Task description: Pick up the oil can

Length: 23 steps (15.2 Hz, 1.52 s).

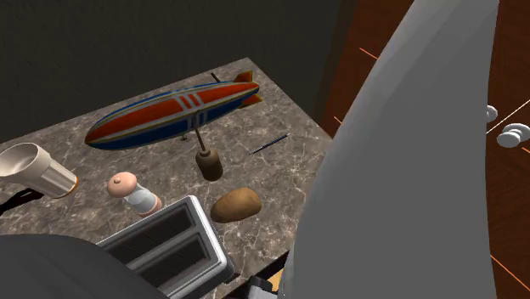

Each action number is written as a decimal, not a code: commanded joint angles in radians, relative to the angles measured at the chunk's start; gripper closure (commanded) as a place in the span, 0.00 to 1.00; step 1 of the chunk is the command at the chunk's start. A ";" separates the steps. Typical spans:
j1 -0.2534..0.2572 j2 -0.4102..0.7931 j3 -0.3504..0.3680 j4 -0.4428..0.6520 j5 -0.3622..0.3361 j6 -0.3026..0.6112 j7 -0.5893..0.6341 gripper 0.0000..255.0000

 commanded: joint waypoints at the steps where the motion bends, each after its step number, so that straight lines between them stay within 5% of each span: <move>1: 0.000 0.000 0.000 0.000 0.000 0.000 0.000 0.00; 14: 0.027 0.087 0.351 -0.094 0.181 0.359 0.510 0.00; 23: -0.069 0.343 0.634 0.029 0.116 0.597 0.908 0.00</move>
